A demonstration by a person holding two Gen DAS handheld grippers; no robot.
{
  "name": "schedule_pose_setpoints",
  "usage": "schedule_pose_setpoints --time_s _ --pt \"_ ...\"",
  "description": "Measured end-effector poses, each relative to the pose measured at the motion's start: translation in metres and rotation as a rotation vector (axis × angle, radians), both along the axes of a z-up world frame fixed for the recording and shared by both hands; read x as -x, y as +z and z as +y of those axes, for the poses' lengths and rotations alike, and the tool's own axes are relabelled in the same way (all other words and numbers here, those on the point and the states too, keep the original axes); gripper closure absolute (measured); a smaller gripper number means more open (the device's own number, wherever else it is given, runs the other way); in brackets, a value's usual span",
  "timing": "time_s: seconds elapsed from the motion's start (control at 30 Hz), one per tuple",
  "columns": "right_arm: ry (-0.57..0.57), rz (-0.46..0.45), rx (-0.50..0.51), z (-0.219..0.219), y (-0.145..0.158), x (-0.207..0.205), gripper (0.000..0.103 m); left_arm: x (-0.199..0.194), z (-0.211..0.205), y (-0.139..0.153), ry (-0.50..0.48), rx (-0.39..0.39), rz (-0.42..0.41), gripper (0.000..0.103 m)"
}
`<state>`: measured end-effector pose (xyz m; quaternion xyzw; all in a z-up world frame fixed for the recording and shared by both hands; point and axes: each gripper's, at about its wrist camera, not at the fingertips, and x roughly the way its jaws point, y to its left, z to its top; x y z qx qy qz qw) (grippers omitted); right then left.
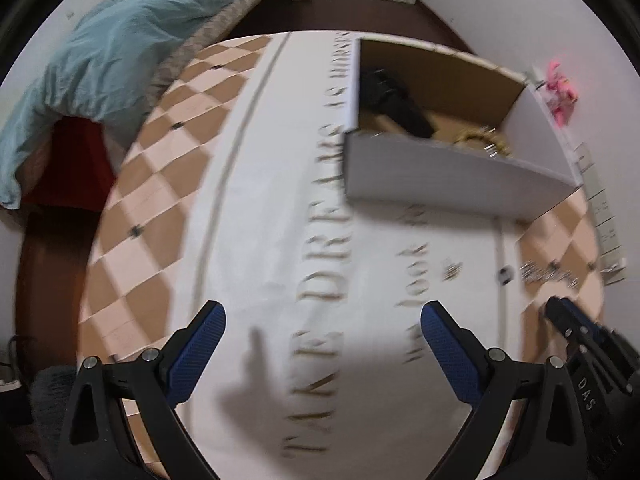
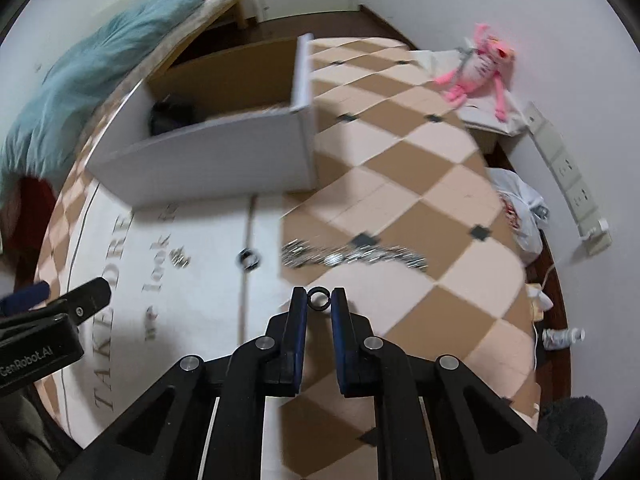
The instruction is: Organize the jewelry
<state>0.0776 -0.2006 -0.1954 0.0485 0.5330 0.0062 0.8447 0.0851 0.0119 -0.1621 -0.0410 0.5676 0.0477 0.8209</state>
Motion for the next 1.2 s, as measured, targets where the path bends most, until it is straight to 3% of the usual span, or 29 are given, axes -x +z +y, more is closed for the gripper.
schedule_pose_setpoints --time_s 0.07,0.17,0.23,0.37,0.53,0.87,1.07,1.2 --pt "-0.021 -0.004 0.008 -0.008 0.002 -0.004 0.091 -0.008 -0.011 -0.001 -0.02 0.043 0.0 0.004" --pt "-0.047 0.002 0.009 -0.017 0.0 -0.006 0.091 -0.018 -0.031 -0.008 -0.062 0.07 0.014 0.02" --pt "-0.065 0.004 0.007 -0.022 -0.001 -0.007 0.091 -0.022 -0.043 -0.015 -0.091 0.067 0.03 0.04" --pt "-0.082 0.011 0.0 -0.031 -0.004 -0.008 0.09 -0.024 -0.061 -0.023 -0.144 0.019 0.019 0.057" --pt "-0.093 0.007 -0.008 -0.036 -0.005 -0.008 0.09 -0.024 -0.071 -0.022 -0.19 0.0 -0.022 0.097" --pt "-0.072 -0.043 -0.051 -0.035 0.024 -0.003 0.09 -0.014 -0.065 -0.004 -0.201 0.038 -0.057 0.097" --pt "-0.035 -0.092 -0.137 -0.031 0.064 -0.007 0.09 -0.009 -0.053 0.044 -0.21 0.099 -0.125 0.097" --pt "0.009 -0.121 -0.194 -0.022 0.092 -0.028 0.09 -0.027 -0.041 0.074 -0.218 0.178 -0.145 0.097"
